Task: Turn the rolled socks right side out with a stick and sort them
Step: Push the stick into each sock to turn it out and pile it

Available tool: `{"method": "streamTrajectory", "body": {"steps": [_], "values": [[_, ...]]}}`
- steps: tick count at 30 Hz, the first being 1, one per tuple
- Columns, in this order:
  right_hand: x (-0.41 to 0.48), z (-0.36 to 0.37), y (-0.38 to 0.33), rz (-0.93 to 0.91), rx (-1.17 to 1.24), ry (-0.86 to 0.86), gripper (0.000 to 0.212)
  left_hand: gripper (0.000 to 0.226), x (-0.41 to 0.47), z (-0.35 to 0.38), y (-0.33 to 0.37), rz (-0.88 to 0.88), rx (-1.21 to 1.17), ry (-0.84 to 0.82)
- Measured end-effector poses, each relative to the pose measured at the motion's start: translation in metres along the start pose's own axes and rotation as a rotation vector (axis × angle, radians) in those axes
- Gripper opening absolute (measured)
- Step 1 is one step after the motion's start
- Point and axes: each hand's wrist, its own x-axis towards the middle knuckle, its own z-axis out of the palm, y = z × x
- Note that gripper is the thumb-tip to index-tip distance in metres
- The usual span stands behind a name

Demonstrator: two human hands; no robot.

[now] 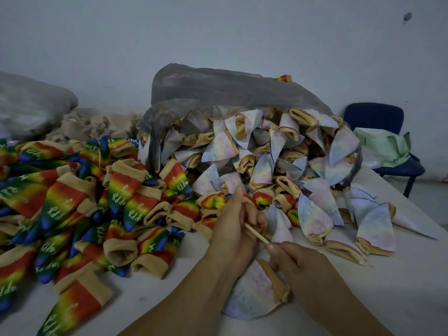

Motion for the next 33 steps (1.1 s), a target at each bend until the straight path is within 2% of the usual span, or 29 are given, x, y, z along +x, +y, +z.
{"method": "streamTrajectory", "body": {"steps": [3,8,12,15,19,24,27,31,33], "values": [[0.003,-0.005,0.0,-0.026,0.004,-0.052,0.037,0.053,0.001,-0.004,0.003,-0.046,-0.013,-0.027],[0.008,-0.024,0.012,-0.143,-0.134,-0.036,0.024,0.039,0.002,-0.006,0.009,-0.123,-0.221,-0.054],[0.01,-0.025,0.013,-0.192,-0.154,-0.005,0.019,0.049,-0.001,-0.007,0.009,-0.154,-0.184,-0.12],[0.011,-0.023,0.009,-0.2,-0.1,0.012,0.013,0.054,-0.004,-0.004,0.007,-0.145,-0.062,-0.156],[0.009,-0.018,0.004,-0.199,-0.04,0.011,0.021,0.059,-0.005,0.0,0.0,-0.065,0.148,-0.104],[0.01,0.005,0.0,-0.128,0.004,0.073,0.032,0.073,-0.005,0.006,-0.004,-0.022,0.268,-0.098],[0.008,0.011,-0.003,-0.105,-0.004,0.109,0.034,0.069,-0.004,0.003,-0.004,-0.02,0.245,-0.074],[0.007,-0.007,-0.002,-0.146,-0.101,0.09,0.024,0.055,-0.003,0.003,-0.003,-0.051,0.151,-0.089],[0.006,-0.016,0.001,-0.179,-0.275,0.146,0.047,0.05,-0.002,0.002,0.0,-0.069,0.099,-0.072]]}}
